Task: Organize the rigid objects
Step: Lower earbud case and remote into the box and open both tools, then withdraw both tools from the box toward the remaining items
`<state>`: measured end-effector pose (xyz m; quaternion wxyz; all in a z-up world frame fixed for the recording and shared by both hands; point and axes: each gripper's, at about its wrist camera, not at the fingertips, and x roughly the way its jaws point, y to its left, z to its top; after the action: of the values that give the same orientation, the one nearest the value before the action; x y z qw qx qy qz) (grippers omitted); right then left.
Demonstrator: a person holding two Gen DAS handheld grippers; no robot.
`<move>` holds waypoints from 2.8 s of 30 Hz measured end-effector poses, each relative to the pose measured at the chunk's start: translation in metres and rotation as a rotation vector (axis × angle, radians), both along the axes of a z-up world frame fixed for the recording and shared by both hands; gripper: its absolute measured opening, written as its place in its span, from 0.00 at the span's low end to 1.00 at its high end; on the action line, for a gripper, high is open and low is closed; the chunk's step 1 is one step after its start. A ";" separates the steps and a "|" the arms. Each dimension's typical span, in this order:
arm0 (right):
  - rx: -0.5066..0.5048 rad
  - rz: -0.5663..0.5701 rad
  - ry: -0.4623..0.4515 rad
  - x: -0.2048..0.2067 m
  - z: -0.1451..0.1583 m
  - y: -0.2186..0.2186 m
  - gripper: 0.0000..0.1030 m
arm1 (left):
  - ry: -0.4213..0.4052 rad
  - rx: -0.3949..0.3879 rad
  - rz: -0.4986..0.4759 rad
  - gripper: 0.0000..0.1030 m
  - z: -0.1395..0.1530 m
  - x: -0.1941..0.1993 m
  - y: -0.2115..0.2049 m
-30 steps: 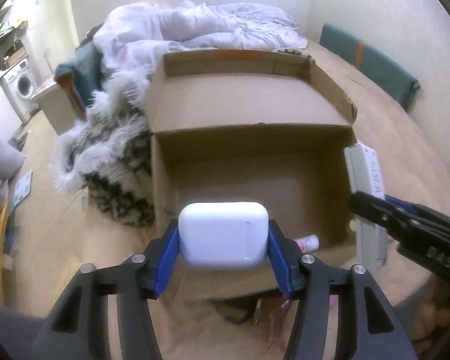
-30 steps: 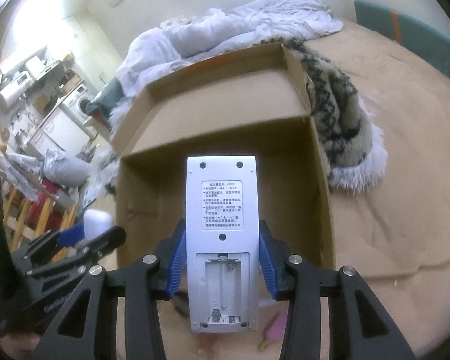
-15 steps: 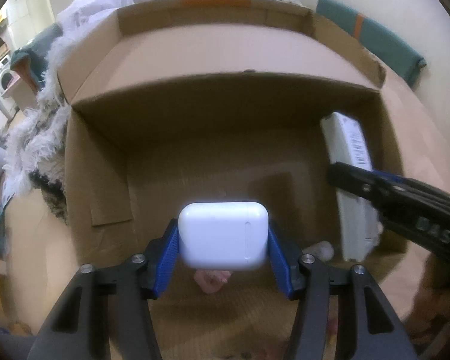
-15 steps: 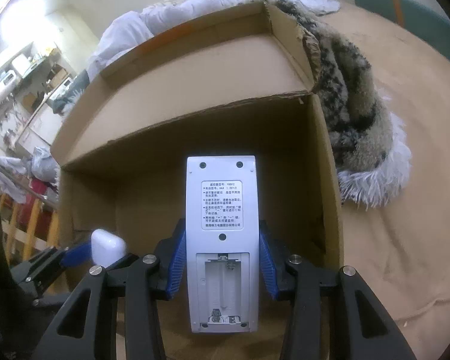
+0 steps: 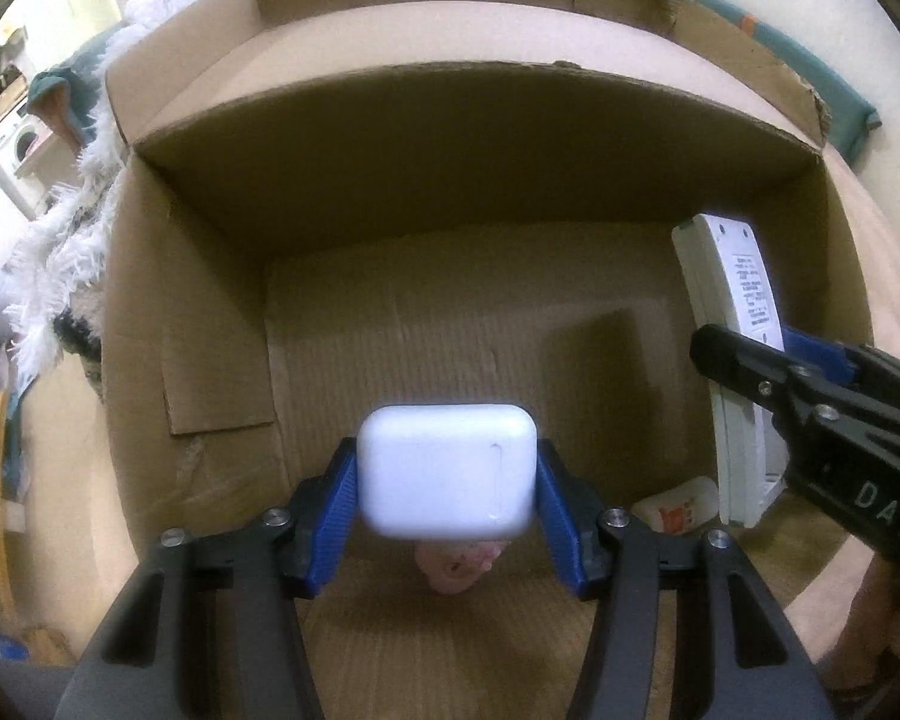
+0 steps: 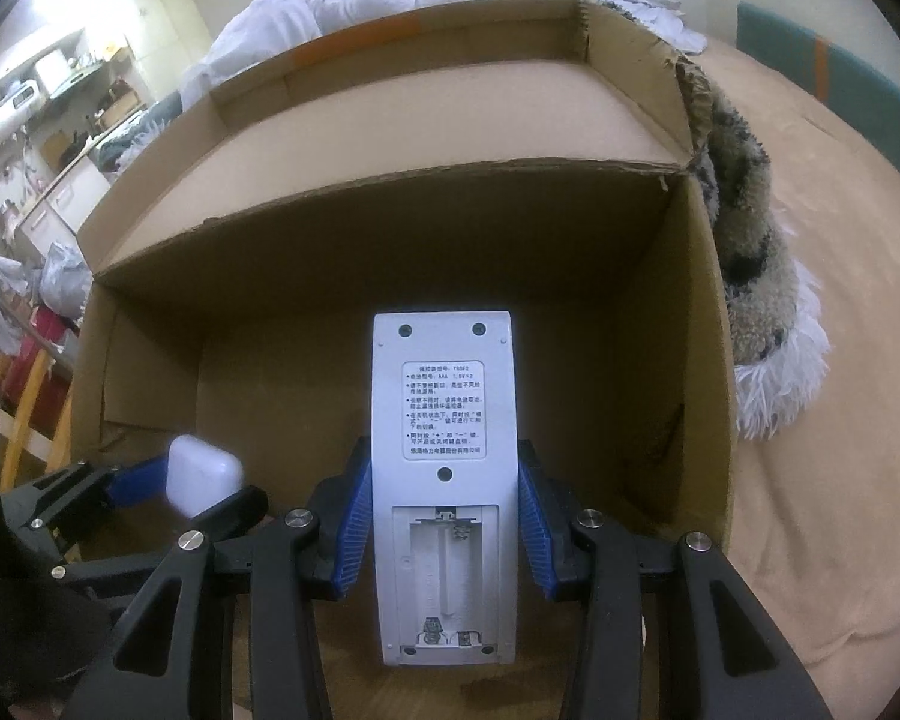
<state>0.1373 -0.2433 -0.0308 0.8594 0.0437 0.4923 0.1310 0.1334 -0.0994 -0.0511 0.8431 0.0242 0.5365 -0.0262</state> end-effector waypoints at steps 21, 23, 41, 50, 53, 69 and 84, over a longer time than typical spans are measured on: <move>0.184 -0.034 -0.095 0.001 0.027 -0.012 0.95 | -0.052 0.039 -0.005 0.66 0.016 -0.015 -0.005; 0.212 -0.053 -0.081 0.003 0.026 -0.019 0.95 | -0.055 0.048 -0.008 0.66 0.019 -0.013 -0.007; 0.252 -0.136 -0.106 -0.032 0.048 -0.042 0.95 | -0.158 0.029 -0.007 0.67 0.069 -0.054 0.010; 0.242 -0.114 -0.065 -0.075 0.043 -0.027 0.95 | -0.134 0.021 0.043 0.67 0.070 -0.090 0.044; 0.224 -0.106 -0.071 -0.090 0.045 -0.022 0.95 | -0.119 0.008 0.061 0.67 0.068 -0.101 0.055; 0.231 -0.146 -0.001 -0.128 0.031 -0.021 0.95 | -0.026 -0.033 0.162 0.67 0.047 -0.126 0.095; 0.178 -0.182 0.184 -0.113 -0.007 -0.019 0.95 | 0.130 -0.082 0.112 0.67 0.001 -0.111 0.089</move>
<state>0.0245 -0.2624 -0.0373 0.8118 0.1760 0.5493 0.0913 0.0227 -0.0105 -0.0498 0.8069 -0.0420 0.5892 -0.0026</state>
